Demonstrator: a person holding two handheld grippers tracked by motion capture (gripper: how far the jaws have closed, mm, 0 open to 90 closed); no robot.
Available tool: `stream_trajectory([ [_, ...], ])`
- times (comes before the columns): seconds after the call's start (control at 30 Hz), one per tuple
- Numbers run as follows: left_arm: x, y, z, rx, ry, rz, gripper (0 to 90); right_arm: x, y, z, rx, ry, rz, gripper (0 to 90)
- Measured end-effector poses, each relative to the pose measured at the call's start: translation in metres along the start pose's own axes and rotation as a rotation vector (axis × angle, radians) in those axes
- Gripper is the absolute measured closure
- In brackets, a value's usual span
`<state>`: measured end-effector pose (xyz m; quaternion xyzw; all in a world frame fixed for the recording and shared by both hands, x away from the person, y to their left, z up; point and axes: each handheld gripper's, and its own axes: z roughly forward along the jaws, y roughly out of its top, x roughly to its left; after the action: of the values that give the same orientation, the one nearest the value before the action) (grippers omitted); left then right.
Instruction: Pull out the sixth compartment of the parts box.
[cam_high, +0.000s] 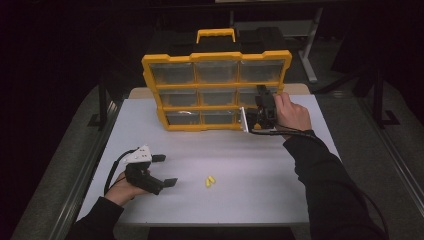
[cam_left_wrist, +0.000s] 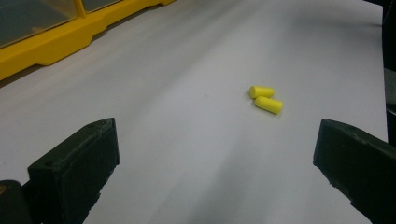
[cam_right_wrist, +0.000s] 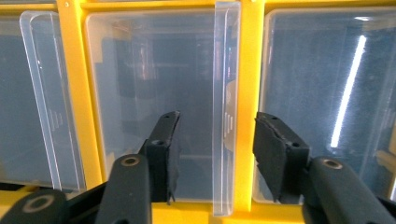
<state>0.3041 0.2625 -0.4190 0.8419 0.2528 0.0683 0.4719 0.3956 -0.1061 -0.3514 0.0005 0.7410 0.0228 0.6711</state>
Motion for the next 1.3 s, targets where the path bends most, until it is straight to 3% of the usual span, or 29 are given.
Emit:
stream_trajectory([
  [0.6,-0.0003,-0.0002,-0.0007,-0.001,0.000,0.000,0.0,-0.0025,0.0024,0.0042,0.009,-0.012,-0.015,71.7],
  [1.3,-0.0007,-0.0005,-0.0012,0.000,0.001,-0.004,0.0,-0.0020,0.0034,0.0045,0.019,-0.021,-0.033,77.5],
])
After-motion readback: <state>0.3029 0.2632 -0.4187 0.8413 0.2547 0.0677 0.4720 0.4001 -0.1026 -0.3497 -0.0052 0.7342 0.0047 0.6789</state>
